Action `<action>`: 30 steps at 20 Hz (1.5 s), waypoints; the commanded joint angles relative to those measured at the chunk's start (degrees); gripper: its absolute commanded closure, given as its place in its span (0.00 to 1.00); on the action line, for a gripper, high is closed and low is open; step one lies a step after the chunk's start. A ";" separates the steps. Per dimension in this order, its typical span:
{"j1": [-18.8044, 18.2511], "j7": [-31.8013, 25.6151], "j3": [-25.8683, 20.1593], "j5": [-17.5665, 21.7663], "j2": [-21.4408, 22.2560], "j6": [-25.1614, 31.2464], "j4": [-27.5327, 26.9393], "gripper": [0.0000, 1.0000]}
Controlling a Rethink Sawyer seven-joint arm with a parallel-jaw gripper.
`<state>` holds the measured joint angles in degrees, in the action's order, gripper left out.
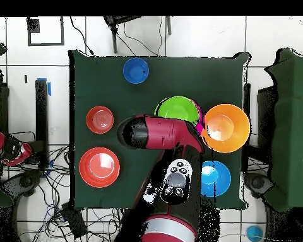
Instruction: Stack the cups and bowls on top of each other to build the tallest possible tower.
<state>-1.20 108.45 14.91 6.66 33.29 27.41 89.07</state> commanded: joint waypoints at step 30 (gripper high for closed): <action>2.40 3.15 -5.19 -2.05 9.60 13.36 4.55 0.00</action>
<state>0.08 108.45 14.90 6.16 40.64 30.14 90.24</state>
